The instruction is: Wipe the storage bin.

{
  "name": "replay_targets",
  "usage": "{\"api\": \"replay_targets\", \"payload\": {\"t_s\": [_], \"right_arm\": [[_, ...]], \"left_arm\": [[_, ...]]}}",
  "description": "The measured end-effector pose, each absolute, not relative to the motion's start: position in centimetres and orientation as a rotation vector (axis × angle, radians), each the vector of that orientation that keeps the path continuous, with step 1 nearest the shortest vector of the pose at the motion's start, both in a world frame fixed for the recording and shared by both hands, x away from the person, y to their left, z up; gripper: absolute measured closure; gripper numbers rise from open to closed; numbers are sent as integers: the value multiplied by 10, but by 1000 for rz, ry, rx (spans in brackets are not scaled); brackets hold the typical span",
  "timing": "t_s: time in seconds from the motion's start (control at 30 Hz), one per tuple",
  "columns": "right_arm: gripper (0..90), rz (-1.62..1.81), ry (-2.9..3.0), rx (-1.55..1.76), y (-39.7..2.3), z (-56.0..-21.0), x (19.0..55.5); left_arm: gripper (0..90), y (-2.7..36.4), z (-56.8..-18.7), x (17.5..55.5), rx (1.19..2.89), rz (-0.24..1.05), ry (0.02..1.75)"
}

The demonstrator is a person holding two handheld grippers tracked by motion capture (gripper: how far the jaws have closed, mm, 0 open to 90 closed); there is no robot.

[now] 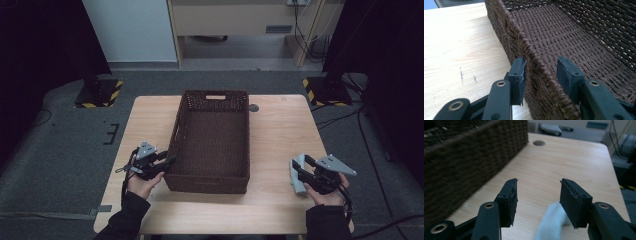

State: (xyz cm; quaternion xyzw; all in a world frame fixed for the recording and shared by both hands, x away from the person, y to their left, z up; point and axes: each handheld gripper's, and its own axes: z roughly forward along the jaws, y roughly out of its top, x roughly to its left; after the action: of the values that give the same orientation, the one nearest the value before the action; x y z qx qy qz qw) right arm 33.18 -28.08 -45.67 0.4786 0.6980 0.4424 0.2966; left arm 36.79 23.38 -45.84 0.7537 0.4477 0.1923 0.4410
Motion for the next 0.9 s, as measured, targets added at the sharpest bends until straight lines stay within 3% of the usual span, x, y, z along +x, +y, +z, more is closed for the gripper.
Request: {"api": "replay_targets", "payload": {"t_s": [0.3,0.9], "right_arm": [[491,1307,1948,1201,-240,-438,330],[521,1389,2120,1145,-170,-433,349]], "left_arm": [[605,229,-458,364,1893,465,1091],[519,217,-455,357,1936,456,1059]]}}
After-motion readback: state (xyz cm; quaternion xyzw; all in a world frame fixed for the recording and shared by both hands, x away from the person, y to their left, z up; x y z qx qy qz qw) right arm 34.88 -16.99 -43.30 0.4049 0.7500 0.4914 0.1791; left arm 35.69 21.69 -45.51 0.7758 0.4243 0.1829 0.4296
